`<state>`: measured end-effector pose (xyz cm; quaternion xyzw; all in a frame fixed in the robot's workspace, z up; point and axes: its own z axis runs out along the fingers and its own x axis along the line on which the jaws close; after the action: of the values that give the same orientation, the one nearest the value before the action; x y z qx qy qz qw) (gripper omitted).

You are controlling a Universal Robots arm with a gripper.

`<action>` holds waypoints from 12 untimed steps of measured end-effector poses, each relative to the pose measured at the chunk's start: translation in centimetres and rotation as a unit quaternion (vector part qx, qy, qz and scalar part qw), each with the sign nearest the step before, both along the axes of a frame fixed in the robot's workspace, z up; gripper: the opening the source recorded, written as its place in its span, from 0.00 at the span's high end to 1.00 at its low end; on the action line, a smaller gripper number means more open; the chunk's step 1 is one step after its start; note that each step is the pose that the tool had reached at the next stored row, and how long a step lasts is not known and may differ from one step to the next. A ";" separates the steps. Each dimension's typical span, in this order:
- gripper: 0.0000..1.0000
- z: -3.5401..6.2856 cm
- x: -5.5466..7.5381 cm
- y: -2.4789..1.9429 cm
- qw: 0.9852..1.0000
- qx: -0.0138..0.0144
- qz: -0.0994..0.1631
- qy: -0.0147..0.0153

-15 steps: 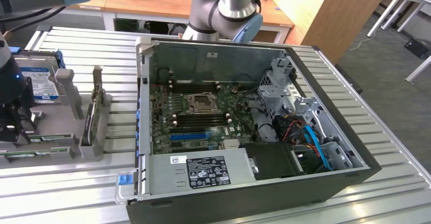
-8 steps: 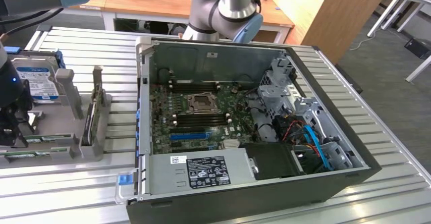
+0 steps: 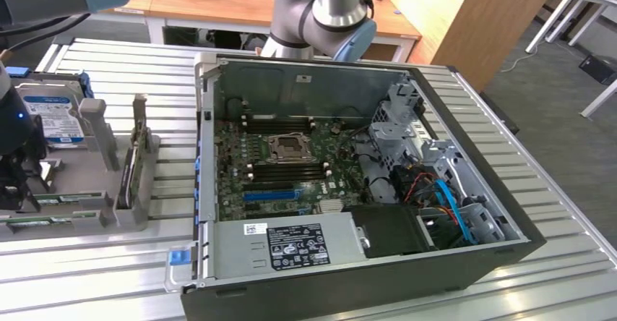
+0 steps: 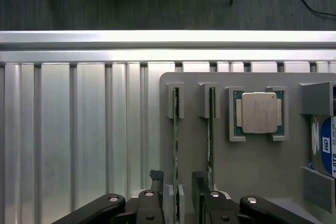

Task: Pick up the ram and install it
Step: 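Pick up the ram and move it above insertion slot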

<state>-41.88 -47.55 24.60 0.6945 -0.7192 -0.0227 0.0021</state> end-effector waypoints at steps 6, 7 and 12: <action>0.65 -0.54 0.0 0.00 1.000 0.000 0.000 0.000; 0.65 -0.62 0.0 0.00 1.000 0.000 0.000 0.000; 0.65 -0.99 0.0 0.00 1.000 0.000 0.000 0.000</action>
<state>-41.88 -47.55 23.61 0.6945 -0.7192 -0.0226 0.0021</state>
